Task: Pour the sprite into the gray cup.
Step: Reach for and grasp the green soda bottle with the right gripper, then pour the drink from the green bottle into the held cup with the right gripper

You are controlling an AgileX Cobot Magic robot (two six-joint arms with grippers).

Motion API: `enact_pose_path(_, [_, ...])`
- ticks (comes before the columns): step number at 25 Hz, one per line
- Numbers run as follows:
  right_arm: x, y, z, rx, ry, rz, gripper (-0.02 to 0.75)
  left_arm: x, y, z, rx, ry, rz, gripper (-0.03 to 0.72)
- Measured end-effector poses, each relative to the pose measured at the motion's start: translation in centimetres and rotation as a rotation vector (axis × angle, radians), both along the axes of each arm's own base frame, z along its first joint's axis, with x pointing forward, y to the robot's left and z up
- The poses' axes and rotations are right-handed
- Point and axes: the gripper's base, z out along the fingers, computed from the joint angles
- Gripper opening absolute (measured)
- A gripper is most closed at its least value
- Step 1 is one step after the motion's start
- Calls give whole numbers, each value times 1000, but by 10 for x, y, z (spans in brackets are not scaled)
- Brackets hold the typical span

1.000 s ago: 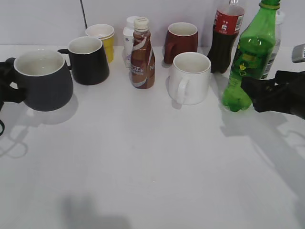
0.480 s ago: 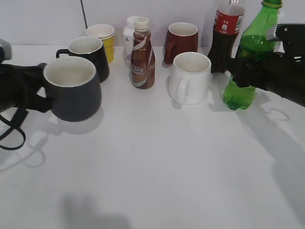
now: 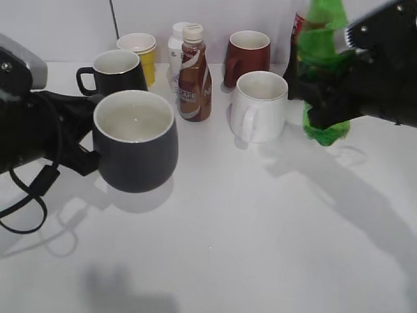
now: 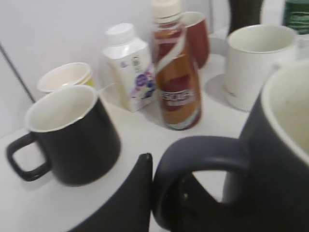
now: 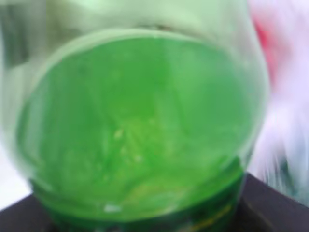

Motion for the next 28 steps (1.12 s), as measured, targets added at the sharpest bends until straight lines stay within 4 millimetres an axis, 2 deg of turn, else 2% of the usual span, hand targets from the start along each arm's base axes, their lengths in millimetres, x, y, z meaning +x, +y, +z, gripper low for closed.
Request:
enact_pose_path(4, [-18, 26, 22, -219, -115, 138, 413, -6, -9, -1, 11, 15, -41, 58])
enact_pose_path(8, [-18, 44, 38, -377, -173, 209, 413, -11, -16, -2, 20, 26, -74, 58])
enact_pose_path(13, [-12, 53, 57, -525, -280, 261, 413, -12, -27, 4, 16, 13, -113, 58])
enact_pose_path(19, [-11, 61, 54, -663, -317, 328, 413, -15, -34, 7, 19, 14, -138, 58])
enact_pose_path(28, [-15, 74, 43, -835, -409, 455, 412, -6, -41, 17, 69, 104, -112, 58])
